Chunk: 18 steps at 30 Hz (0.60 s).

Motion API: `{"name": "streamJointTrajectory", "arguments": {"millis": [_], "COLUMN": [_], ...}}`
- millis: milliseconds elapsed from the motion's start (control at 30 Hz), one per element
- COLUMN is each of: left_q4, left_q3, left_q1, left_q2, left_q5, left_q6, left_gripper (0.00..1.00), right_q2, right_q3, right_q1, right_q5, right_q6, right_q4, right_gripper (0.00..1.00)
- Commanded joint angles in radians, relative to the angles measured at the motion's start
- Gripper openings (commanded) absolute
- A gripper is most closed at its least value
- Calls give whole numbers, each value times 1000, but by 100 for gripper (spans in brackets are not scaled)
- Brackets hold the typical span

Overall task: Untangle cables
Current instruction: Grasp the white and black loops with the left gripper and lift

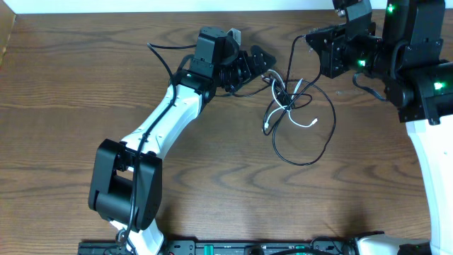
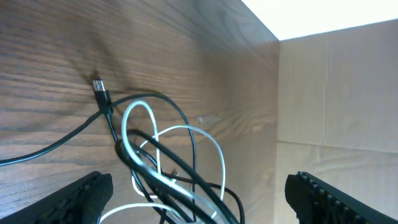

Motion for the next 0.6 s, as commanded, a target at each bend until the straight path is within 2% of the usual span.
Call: {"name": "streamJointTrajectory", "arguments": {"millis": [0,333,567], "left_q4": [5,-70,-59], "left_q3": [22,22,22], "left_q1": [-26,-84,-86], "left_q2": [12,13,13], "left_q5": [-39,-47,-84], "left_q6": [-24,-16,-16], "left_gripper": [94,94,92], "right_q2": [1,1,1], "right_q3": [3,3,3], "right_q1": [-3,-3,-3], "right_q5": [4,15,14], "right_q6": [13,13,13], "right_q4": [2,-11,-16], "right_gripper": [1,1,1]}}
